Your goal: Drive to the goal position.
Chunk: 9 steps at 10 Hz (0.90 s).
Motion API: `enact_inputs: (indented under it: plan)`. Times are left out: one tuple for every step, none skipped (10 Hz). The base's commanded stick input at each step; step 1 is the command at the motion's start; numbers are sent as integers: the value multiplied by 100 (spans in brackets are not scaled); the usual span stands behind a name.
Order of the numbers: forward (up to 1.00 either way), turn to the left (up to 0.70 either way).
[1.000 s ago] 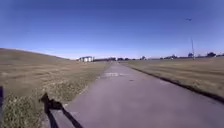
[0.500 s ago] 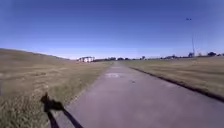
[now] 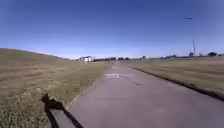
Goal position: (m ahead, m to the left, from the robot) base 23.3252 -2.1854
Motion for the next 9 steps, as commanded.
enact_inputs:
  plan:
    - [70,0]
    - [70,0]
    - [70,0]
    - [70,0]
    - [70,0]
    - [70,0]
    - [70,-2]
    - [70,-24]
    - [70,-33]
